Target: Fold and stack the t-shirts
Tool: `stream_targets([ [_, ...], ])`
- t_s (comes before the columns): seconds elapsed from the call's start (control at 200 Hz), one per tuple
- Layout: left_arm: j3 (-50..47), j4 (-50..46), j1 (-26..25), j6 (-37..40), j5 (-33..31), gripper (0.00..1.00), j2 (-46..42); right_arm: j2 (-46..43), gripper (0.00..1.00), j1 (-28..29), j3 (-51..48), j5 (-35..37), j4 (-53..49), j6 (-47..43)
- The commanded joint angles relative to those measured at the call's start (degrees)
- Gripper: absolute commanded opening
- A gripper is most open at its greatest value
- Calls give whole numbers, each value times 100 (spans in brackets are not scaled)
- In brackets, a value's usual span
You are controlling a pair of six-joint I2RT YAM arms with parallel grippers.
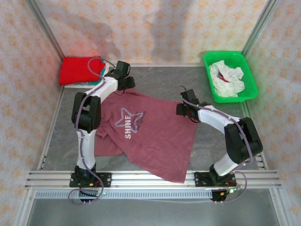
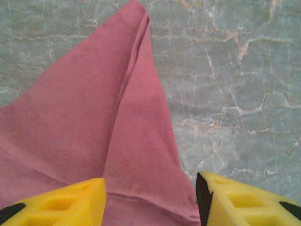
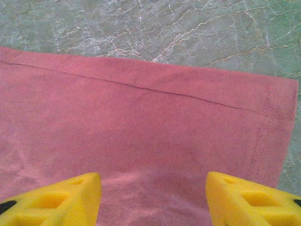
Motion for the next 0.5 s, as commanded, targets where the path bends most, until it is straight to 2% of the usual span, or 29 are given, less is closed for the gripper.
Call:
stream_targets([
  [0.0,-60,197,-9,-64,76,54,96,-157,61,-12,142,5,12,-117],
  [0.26,534,-124,9,5,-139,54,650,-172,60,-13,118,134,-152,-104],
  [0.49,627,-124,43,-70,-326,54,852,-124,60,-13,47,211,-205,-105],
])
